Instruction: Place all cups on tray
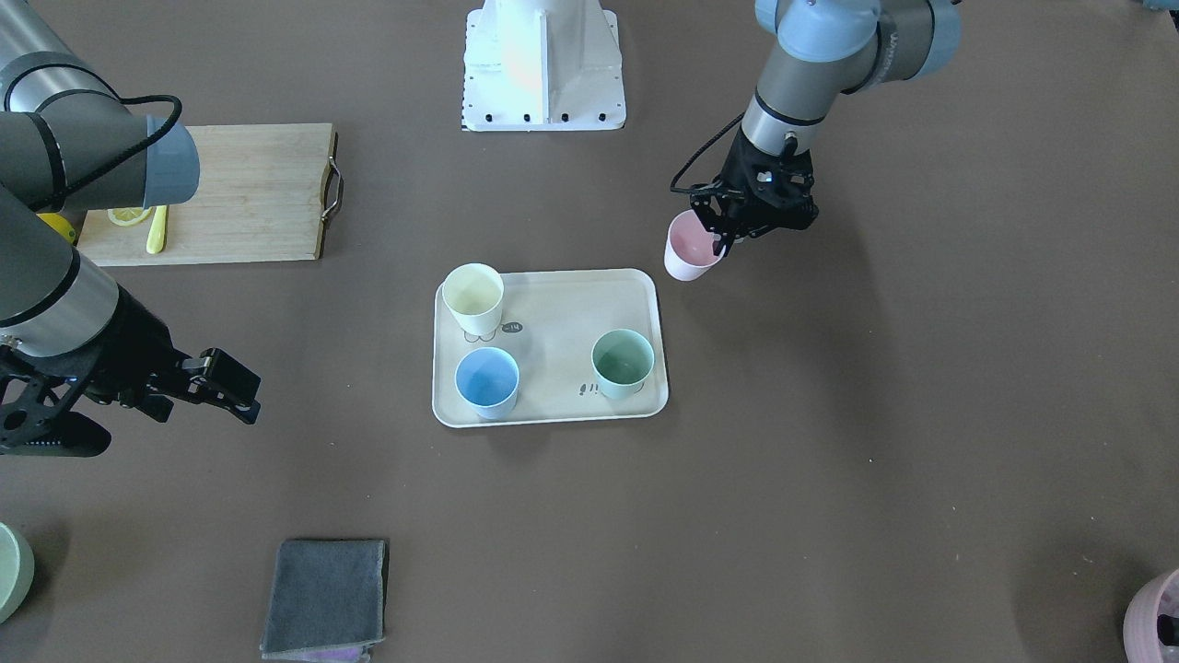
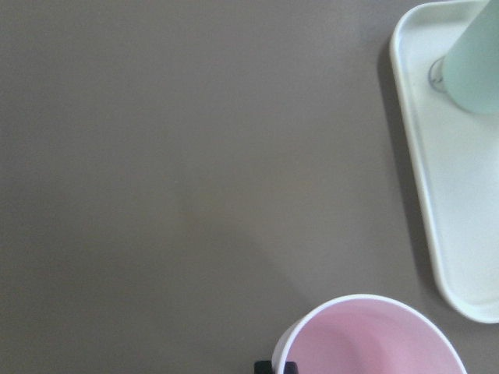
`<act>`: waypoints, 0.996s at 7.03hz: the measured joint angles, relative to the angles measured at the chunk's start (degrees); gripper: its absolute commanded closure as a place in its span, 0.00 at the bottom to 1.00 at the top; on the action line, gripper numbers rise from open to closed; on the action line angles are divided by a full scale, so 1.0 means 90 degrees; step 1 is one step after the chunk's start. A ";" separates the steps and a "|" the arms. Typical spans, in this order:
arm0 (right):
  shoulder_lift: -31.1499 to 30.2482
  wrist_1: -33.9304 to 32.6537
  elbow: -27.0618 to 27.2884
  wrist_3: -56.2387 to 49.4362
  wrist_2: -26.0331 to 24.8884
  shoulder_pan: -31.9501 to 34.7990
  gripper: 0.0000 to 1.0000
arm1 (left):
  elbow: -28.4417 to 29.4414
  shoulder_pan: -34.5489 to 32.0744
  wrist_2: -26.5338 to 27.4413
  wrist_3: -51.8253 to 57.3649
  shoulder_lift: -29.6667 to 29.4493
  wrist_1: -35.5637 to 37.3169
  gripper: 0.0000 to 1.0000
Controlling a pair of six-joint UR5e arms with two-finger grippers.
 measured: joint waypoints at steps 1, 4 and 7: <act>-0.0008 0.0001 0.0000 0.0000 -0.0005 -0.0002 0.00 | 0.0148 0.0010 -0.0006 -0.0067 -0.0411 0.0268 1.00; -0.0055 0.0001 0.0016 0.0000 -0.0001 0.0023 0.00 | 0.1137 0.0098 0.0112 -0.0263 -0.1184 0.0067 1.00; -0.0141 0.0001 0.0037 0.0000 -0.0004 0.0032 0.00 | 0.1643 0.0284 0.0361 -0.0270 -0.1260 -0.0464 0.40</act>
